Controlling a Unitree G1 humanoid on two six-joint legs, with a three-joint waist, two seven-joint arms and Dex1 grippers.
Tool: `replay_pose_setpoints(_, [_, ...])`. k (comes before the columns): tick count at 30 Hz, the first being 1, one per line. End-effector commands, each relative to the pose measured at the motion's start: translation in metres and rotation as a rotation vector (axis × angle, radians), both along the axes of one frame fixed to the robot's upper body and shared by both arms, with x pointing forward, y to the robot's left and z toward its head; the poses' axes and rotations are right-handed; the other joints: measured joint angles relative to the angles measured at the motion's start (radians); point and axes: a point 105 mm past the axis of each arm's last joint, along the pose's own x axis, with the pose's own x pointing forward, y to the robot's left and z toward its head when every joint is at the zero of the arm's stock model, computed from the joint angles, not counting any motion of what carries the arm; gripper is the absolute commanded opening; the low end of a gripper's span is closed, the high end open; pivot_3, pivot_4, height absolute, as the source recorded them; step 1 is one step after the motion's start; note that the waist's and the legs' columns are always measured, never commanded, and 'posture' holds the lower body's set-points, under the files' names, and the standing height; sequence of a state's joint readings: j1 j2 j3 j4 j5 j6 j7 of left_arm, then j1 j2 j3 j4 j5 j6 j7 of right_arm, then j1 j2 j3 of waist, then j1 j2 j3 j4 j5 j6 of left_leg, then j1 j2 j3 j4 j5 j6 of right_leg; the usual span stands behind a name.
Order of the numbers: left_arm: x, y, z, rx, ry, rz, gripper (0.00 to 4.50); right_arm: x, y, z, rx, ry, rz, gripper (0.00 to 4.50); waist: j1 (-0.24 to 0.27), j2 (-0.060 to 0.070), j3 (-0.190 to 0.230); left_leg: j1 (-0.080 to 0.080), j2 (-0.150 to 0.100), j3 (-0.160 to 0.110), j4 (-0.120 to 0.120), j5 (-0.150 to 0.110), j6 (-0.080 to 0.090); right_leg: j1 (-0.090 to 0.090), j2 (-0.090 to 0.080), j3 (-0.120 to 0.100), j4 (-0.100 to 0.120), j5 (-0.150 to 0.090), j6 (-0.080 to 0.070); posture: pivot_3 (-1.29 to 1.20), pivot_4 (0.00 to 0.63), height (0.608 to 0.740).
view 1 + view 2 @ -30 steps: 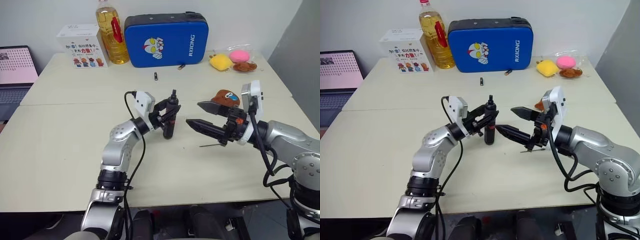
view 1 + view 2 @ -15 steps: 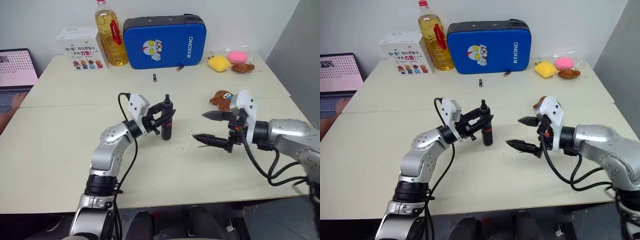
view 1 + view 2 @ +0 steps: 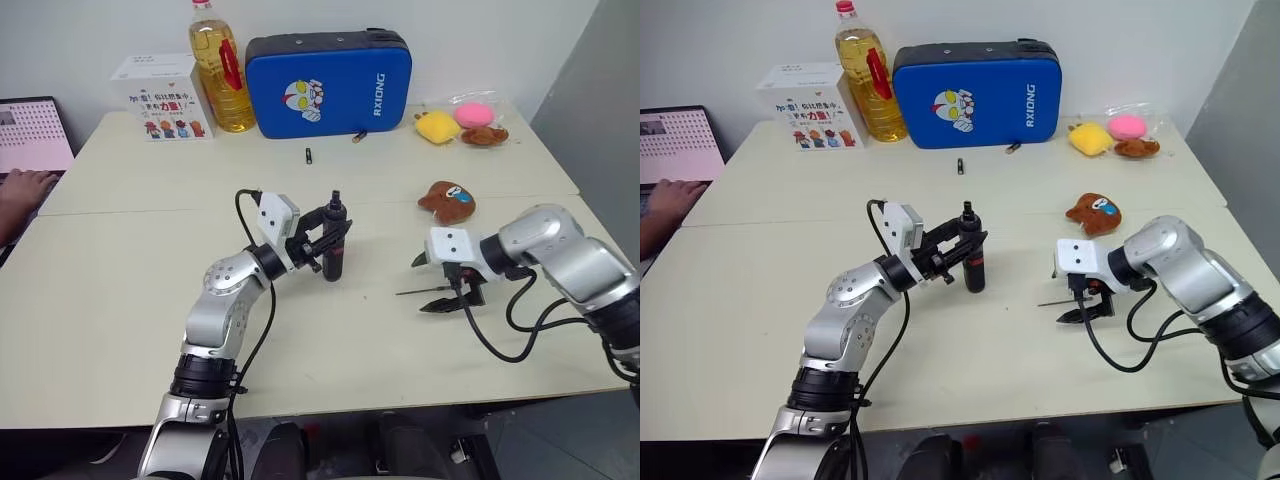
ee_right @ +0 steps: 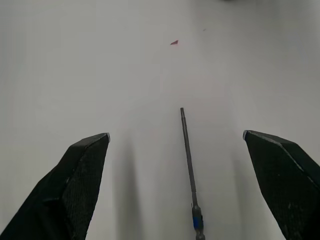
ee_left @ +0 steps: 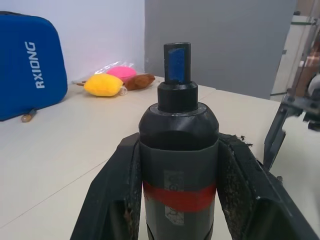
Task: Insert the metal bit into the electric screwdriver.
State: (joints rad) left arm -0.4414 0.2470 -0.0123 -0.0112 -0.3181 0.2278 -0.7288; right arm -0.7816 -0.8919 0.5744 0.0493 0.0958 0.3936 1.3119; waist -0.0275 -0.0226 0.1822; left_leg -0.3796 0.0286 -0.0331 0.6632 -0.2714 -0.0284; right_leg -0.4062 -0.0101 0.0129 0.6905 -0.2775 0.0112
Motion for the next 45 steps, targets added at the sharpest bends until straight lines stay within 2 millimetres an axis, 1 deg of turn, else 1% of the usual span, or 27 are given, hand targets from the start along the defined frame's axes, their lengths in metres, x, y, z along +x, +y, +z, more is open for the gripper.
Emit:
replay_pose_setpoints(1, [0.001, 0.009, -0.006, 0.016, 0.017, 0.045, 1.68, 0.007, -0.008, -0.008, -0.07, -0.003, 0.0, 4.5, 0.0, 0.0, 0.0, 0.0, 0.0, 0.0, 0.0, 0.0, 0.0, 0.0, 0.0, 0.0, 0.0, 0.0, 0.0, 0.0, 0.15, 0.74])
replay_pose_setpoints(7, [0.001, 0.008, -0.006, 0.014, 0.018, 0.05, 1.68, 0.014, -0.021, -0.024, -0.147, 0.009, -0.008, 4.5, -0.002, 0.0, 0.0, 0.0, 0.0, 0.0, 0.0, 0.0, 0.0, 0.0, 0.0, 0.0, 0.0, 0.0, 0.0, 0.0, 0.15, 0.74])
replay_pose_setpoints(9, [0.003, 0.006, -0.004, 0.013, 0.014, 0.049, 1.68, 0.011, -0.02, -0.028, -0.148, 0.029, 0.0, 4.14, -0.001, 0.0, 0.0, 0.001, 0.0, 0.0, 0.0, 0.0, 0.0, 0.001, 0.0, 0.0, 0.0, 0.0, 0.0, 0.0, 0.15, 0.74])
replay_pose_setpoints(10, [0.003, 0.005, -0.003, 0.012, 0.012, 0.048, 1.68, 0.01, -0.02, -0.029, -0.147, 0.037, 0.005, 4.08, -0.001, -0.001, -0.001, 0.001, 0.0, 0.0, 0.0, 0.0, 0.0, 0.001, 0.0, 0.0, 0.0, 0.0, 0.0, 0.0, 0.15, 0.74])
replay_pose_setpoints(11, [0.004, 0.005, -0.002, 0.012, 0.01, 0.048, 1.68, 0.009, -0.019, -0.03, -0.146, 0.039, 0.01, 3.74, -0.001, -0.001, -0.001, 0.001, 0.0, 0.0, 0.0, 0.0, 0.0, 0.001, 0.0, 0.0, 0.0, 0.0, 0.0, 0.0, 0.15, 0.74])
replay_pose_setpoints(13, [0.004, 0.006, -0.001, 0.012, 0.007, 0.048, 1.68, 0.009, -0.018, -0.03, -0.145, 0.038, 0.015, 3.34, -0.001, -0.001, -0.001, 0.001, 0.0, 0.0, 0.0, 0.0, 0.0, 0.001, 0.0, 0.0, 0.0, 0.0, 0.0, 0.0, 0.15, 0.74])
replay_pose_setpoints(15, [0.005, 0.005, 0.001, 0.012, 0.005, 0.05, 1.68, 0.008, -0.017, -0.031, -0.145, 0.039, 0.018, 2.81, -0.001, -0.001, -0.001, 0.001, 0.0, -0.001, 0.0, 0.0, 0.0, 0.001, 0.0, 0.0, 0.0, 0.0, 0.0, 0.0, 0.15, 0.74])
replay_pose_setpoints(16, [0.005, 0.005, 0.001, 0.012, 0.004, 0.05, 1.68, 0.007, -0.016, -0.032, -0.144, 0.041, 0.02, 2.65, -0.001, -0.001, -0.001, 0.001, 0.0, -0.001, 0.0, 0.0, 0.0, 0.001, 0.0, 0.0, 0.0, 0.0, 0.0, 0.0, 0.15, 0.74])
replay_pose_setpoints(17, [0.005, 0.005, 0.001, 0.012, 0.003, 0.05, 1.68, 0.007, -0.015, -0.033, -0.144, 0.043, 0.021, 2.34, -0.001, -0.001, -0.001, 0.001, 0.0, -0.001, 0.0, 0.0, 0.0, 0.001, 0.0, 0.0, 0.0, 0.0, 0.0, 0.0, 0.15, 0.74])
replay_pose_setpoints(18, [0.005, 0.004, 0.002, 0.011, 0.002, 0.05, 1.68, 0.007, -0.015, -0.034, -0.144, 0.043, 0.021, 2.15, -0.001, -0.001, -0.001, 0.001, 0.0, -0.001, 0.0, 0.0, 0.0, 0.001, 0.0, 0.0, 0.0, 0.0, 0.0, 0.0, 0.15, 0.74])
replay_pose_setpoints(19, [0.005, 0.004, 0.002, 0.01, 0.002, 0.05, 1.68, 0.007, -0.015, -0.035, -0.142, 0.043, 0.021, 1.87, -0.002, -0.001, -0.001, 0.001, 0.0, -0.001, 0.0, 0.0, 0.0, 0.001, 0.0, 0.0, 0.0, 0.0, -0.001, 0.0, 0.15, 0.74])
replay_pose_setpoints(20, [0.005, 0.003, 0.002, 0.009, 0.002, 0.051, 1.68, 0.007, -0.015, -0.035, -0.14, 0.044, 0.019, 1.76, -0.002, -0.001, -0.001, 0.001, 0.0, -0.001, 0.0, 0.0, 0.0, 0.001, 0.0, 0.0, 0.0, 0.0, -0.001, 0.0, 0.15, 0.74])
replay_pose_setpoints(21, [0.005, 0.003, 0.002, 0.008, 0.002, 0.053, 1.68, 0.007, -0.015, -0.036, -0.138, 0.047, 0.015, 1.5, -0.002, -0.002, -0.001, 0.001, 0.0, -0.001, 0.0, 0.0, 0.0, 0.001, 0.0, 0.0, 0.0, 0.001, -0.001, 0.0, 0.15, 0.74])
replay_pose_setpoints(22, [0.006, 0.004, 0.001, 0.007, 0.004, 0.06, 1.68, 0.007, -0.016, -0.038, -0.14, 0.049, 0.015, 1.37, -0.002, -0.003, -0.002, 0.001, 0.0, -0.001, 0.0, 0.0, 0.0, 0.001, 0.0, 0.0, 0.0, 0.001, -0.001, 0.0, 0.15, 0.74])
replay_pose_setpoints(25, [0.006, 0.006, 0.0, 0.004, 0.008, 0.071, 1.68, 0.006, -0.017, -0.04, -0.145, 0.053, 0.016, 0.56, -0.002, -0.005, -0.004, 0.002, 0.0, -0.003, 0.0, 0.0, 0.0, 0.002, 0.0, 0.0, 0.0, 0.001, -0.001, 0.0, 0.15, 0.74])
replay_pose_setpoints(26, [0.006, 0.007, 0.0, 0.004, 0.008, 0.072, 1.68, 0.006, -0.017, -0.041, -0.145, 0.053, 0.016, 0.43, -0.002, -0.005, -0.004, 0.002, 0.0, -0.003, 0.0, 0.0, 0.0, 0.002, 0.0, 0.0, 0.0, 0.001, -0.001, 0.0, 0.15, 0.74])
replay_pose_setpoints(27, [0.006, 0.007, 0.0, 0.004, 0.009, 0.073, 1.68, 0.006, -0.017, -0.04, -0.144, 0.054, 0.017, 0.1, -0.002, -0.005, -0.004, 0.002, 0.0, -0.004, 0.0, 0.0, 0.0, 0.002, 0.0, 0.0, 0.0, 0.001, -0.001, 0.0, 0.15, 0.74])
replay_pose_setpoints(28, [0.006, 0.008, 0.0, 0.004, 0.009, 0.075, 1.68, 0.006, -0.016, -0.04, -0.141, 0.054, 0.016, 0.03, -0.002, -0.005, -0.004, 0.002, 0.0, -0.005, 0.0, 0.0, 0.0, 0.002, 0.0, 0.0, 0.0, 0.001, -0.001, 0.0, 0.15, 0.74])
replay_pose_setpoints(34, [0.007, 0.01, 0.002, 0.007, 0.006, 0.082, 1.68, 0.008, -0.014, -0.032, -0.095, 0.037, -0.011, 0.03, -0.002, -0.006, -0.005, 0.002, 0.0, -0.006, 0.0, 0.0, 0.0, 0.002, 0.0, 0.0, 0.0, 0.001, -0.001, 0.0, 0.15, 0.74])
replay_pose_setpoints(36, [0.007, 0.011, 0.003, 0.009, 0.003, 0.085, 1.68, 0.008, -0.011, -0.018, -0.035, 0.017, -0.035, 0.03, -0.002, -0.006, -0.005, 0.002, 0.0, -0.006, 0.0, 0.0, 0.0, 0.002, 0.0, 0.0, 0.0, 0.001, -0.001, 0.0, 0.15, 0.74])
replay_pose_setpoints(37, [0.007, 0.012, 0.003, 0.01, 0.001, 0.089, 1.68, 0.006, -0.006, -0.003, 0.027, 0.011, -0.054, 0.03, -0.002, -0.005, -0.004, 0.002, 0.0, -0.006, 0.0, 0.0, 0.0, 0.002, 0.0, -0.001, 0.0, 0.001, -0.001, 0.0, 0.15, 0.74])
replay_pose_setpoints(38, [0.006, 0.013, 0.004, 0.011, -0.001, 0.091, 1.68, 0.004, -0.003, 0.006, 0.068, 0.009, -0.066, 0.03, -0.002, -0.005, -0.004, 0.002, 0.0, -0.006, 0.0, 0.0, 0.0, 0.002, 0.0, 0.0, 0.0, 0.001, -0.001, 0.0, 0.15, 0.74])
replay_pose_setpoints(41, [0.006, 0.016, 0.005, 0.012, -0.004, 0.101, 1.68, 0.003, 0.011, 0.058, 0.308, 0.008, -0.16, 0.03, -0.004, -0.004, -0.003, 0.001, 0.0, -0.006, 0.0, 0.0, 0.0, 0.001, 0.0, 0.0, 0.0, 0.001, -0.001, 0.0, 0.15, 0.74])
replay_pose_setpoints(42, [0.005, 0.017, 0.004, 0.01, -0.002, 0.103, 1.68, 0.009, 0.014, 0.079, 0.414, -0.018, -0.224, 0.03, -0.005, -0.004, -0.003, 0.001, 0.0, -0.006, 0.0, 0.0, 0.0, 0.001, 0.0, 0.0, 0.0, 0.001, -0.001, 0.0, 0.15, 0.74])
replay_pose_setpoints(43, [0.005, 0.018, 0.004, 0.009, -0.001, 0.104, 1.68, 0.012, 0.014, 0.092, 0.48, -0.032, -0.268, 0.03, -0.006, -0.004, -0.003, 0.001, 0.001, -0.006, 0.0, 0.0, 0.0, 0.001, -0.001, 0.0, 0.0, 0.001, -0.001, 0.0, 0.15, 0.74])
replay_pose_setpoints(44, [0.004, 0.017, 0.004, 0.009, 0.001, 0.104, 1.68, 0.02, 0.017, 0.111, 0.596, -0.087, -0.33, 0.03, -0.006, -0.004, -0.003, 0.001, 0.001, -0.006, 0.0, 0.0, 0.0, 0.001, -0.002, 0.001, 0.0, 0.001, -0.002, 0.0, 0.15, 0.74])
replay_pose_setpoints(45, [0.004, 0.017, 0.003, 0.009, 0.003, 0.103, 1.68, 0.025, 0.017, 0.122, 0.671, -0.118, -0.374, 0.03, -0.006, -0.004, -0.003, 0.001, 0.001, -0.007, -0.001, 0.0, 0.0, 0.001, -0.002, 0.0, 0.0, 0.001, -0.002, 0.0, 0.15, 0.74])
